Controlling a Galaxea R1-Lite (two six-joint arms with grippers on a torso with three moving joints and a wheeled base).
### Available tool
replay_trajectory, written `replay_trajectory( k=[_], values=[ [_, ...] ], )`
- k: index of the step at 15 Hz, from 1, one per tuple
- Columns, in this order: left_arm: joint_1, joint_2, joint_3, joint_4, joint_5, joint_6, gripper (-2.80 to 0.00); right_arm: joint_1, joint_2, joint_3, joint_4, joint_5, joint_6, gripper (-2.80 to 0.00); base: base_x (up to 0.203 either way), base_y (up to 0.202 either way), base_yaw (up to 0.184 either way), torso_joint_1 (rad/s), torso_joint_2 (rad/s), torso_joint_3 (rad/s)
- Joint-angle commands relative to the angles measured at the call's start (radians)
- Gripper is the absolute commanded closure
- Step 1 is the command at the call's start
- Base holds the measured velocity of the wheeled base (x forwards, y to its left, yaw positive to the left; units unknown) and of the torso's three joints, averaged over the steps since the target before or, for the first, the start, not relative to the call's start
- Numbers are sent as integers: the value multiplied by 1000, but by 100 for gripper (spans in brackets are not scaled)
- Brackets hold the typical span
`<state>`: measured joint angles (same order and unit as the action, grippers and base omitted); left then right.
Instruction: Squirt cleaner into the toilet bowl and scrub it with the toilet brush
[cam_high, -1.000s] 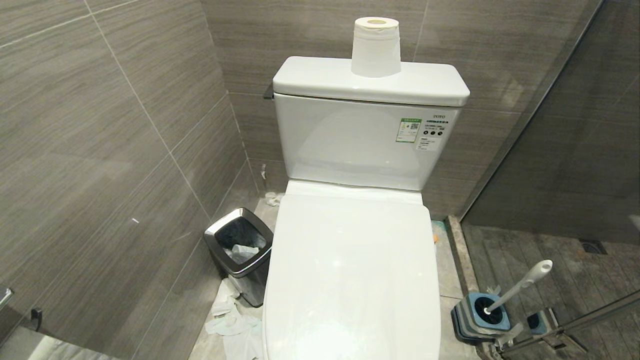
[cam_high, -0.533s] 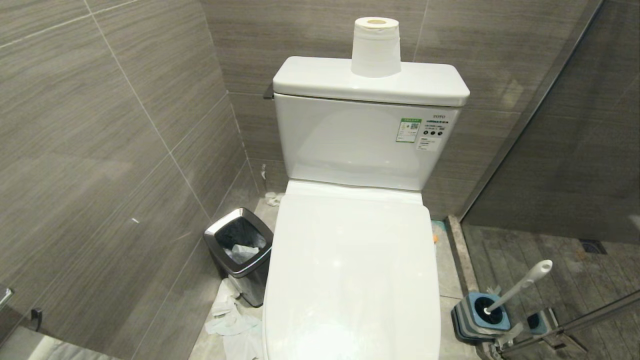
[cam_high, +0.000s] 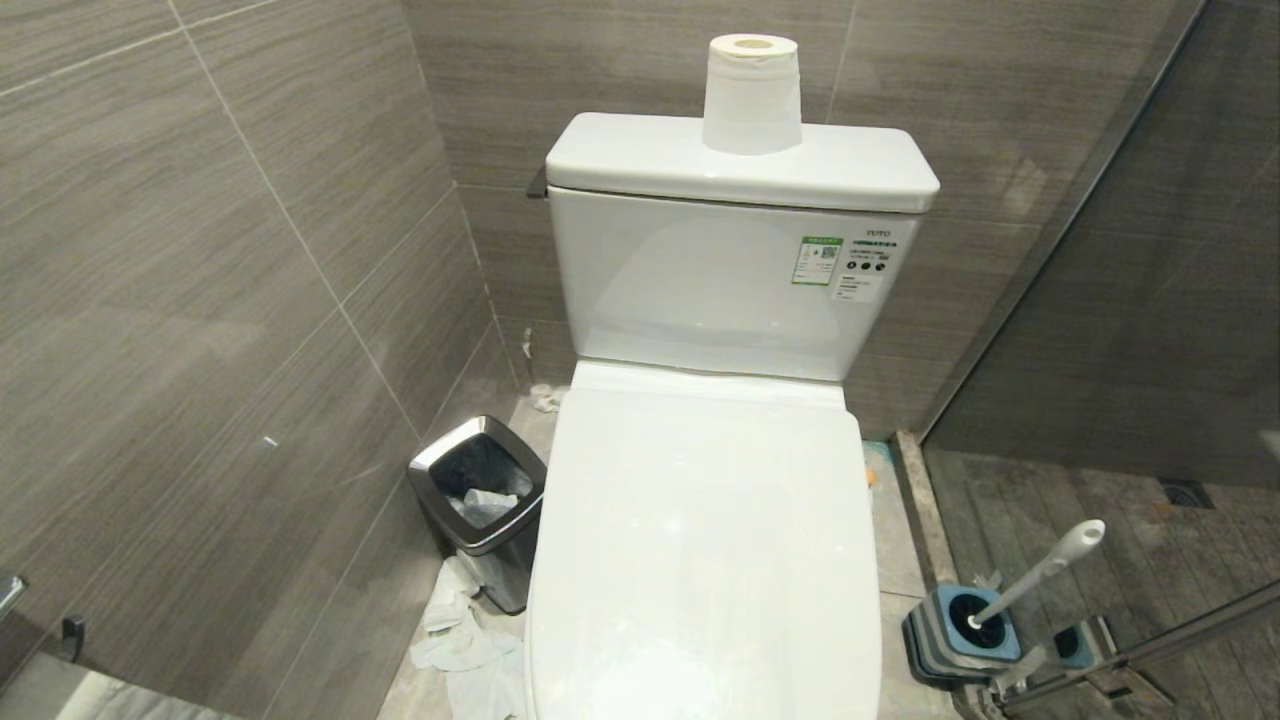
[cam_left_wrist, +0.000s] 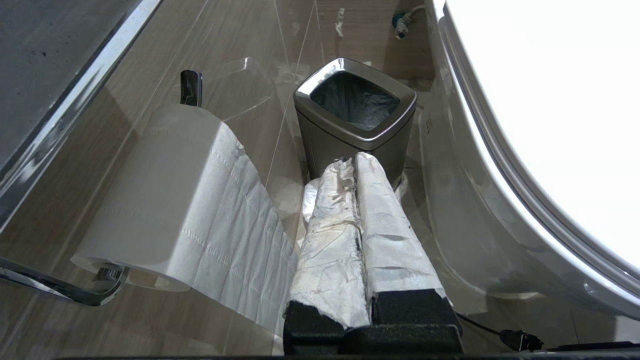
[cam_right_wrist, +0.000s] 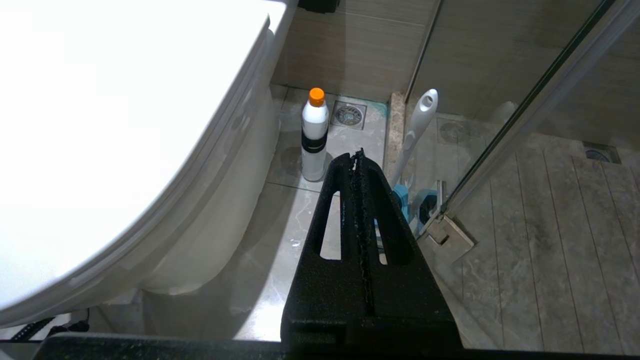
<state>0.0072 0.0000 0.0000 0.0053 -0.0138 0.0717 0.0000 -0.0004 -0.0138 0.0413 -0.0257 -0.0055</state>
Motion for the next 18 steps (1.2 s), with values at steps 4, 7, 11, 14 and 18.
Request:
replay_trajectory(
  k=[4, 7, 11, 14, 18],
  values=[
    [0, 2, 2, 1, 0, 0, 0, 0, 0, 0, 0, 1, -1, 0, 0, 0, 0, 0, 0, 0],
    [0, 2, 2, 1, 0, 0, 0, 0, 0, 0, 0, 0, -1, 0, 0, 0, 0, 0, 0, 0],
    [0, 2, 2, 1, 0, 0, 0, 0, 0, 0, 0, 0, -1, 0, 0, 0, 0, 0, 0, 0],
    [0, 2, 2, 1, 0, 0, 0, 0, 0, 0, 0, 0, -1, 0, 0, 0, 0, 0, 0, 0],
    [0, 2, 2, 1, 0, 0, 0, 0, 0, 0, 0, 1, -1, 0, 0, 0, 0, 0, 0, 0]
  ],
)
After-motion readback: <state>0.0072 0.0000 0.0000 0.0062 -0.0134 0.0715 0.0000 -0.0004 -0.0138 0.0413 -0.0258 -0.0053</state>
